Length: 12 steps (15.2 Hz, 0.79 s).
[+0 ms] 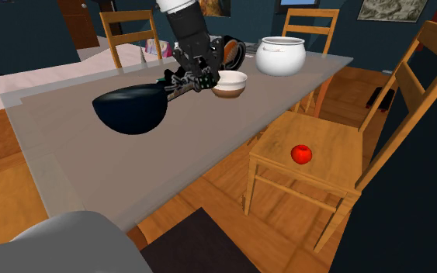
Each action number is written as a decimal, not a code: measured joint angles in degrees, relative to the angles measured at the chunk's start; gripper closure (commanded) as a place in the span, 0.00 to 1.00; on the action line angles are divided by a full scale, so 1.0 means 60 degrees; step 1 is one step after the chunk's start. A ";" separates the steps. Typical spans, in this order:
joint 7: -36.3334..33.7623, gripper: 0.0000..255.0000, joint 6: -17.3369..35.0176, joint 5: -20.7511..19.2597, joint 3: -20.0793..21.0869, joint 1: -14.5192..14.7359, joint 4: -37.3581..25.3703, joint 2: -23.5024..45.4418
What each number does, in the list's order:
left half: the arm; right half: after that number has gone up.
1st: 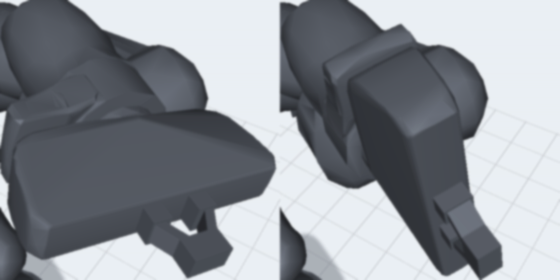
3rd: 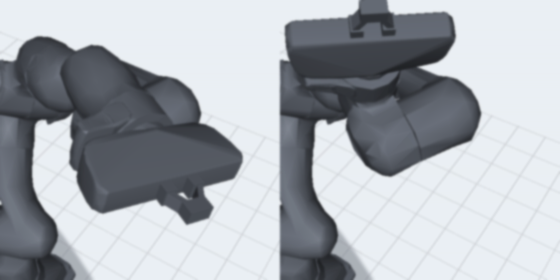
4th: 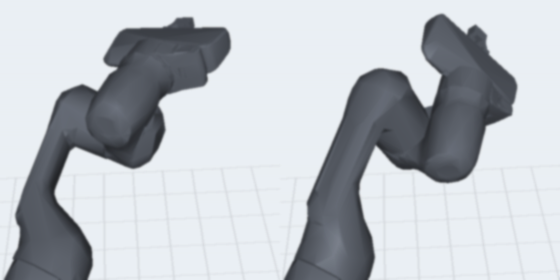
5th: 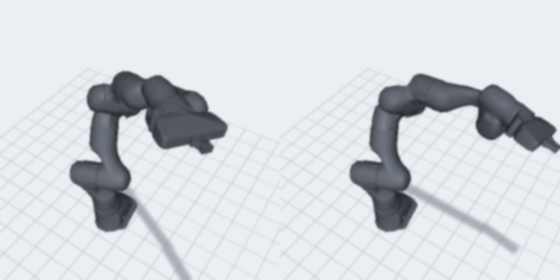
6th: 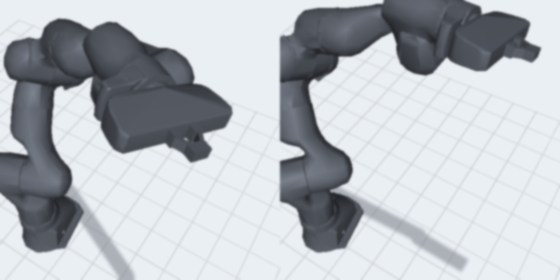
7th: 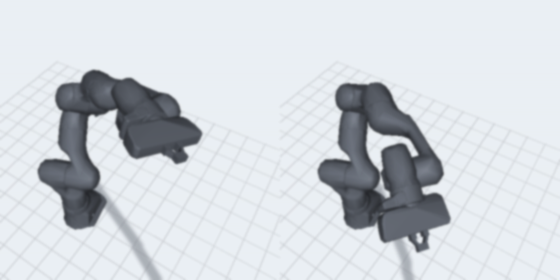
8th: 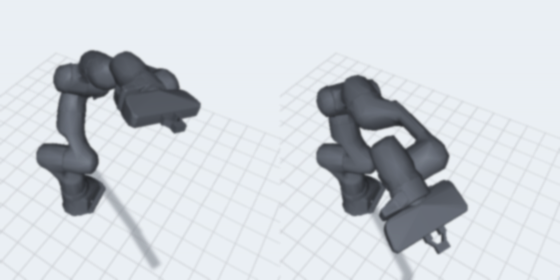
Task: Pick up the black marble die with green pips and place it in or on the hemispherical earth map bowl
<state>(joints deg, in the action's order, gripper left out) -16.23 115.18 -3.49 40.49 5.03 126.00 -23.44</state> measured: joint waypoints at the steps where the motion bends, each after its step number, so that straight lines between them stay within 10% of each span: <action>1: 0.0036 1.00 -0.0143 0.0018 -0.0027 0.0009 -0.0121 -0.0029; 12: 0.0386 1.00 -0.1458 0.0025 -0.0245 -0.0051 -0.1450 -0.0051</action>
<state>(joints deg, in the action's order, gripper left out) -13.91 106.43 -3.34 39.02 4.72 117.30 -23.75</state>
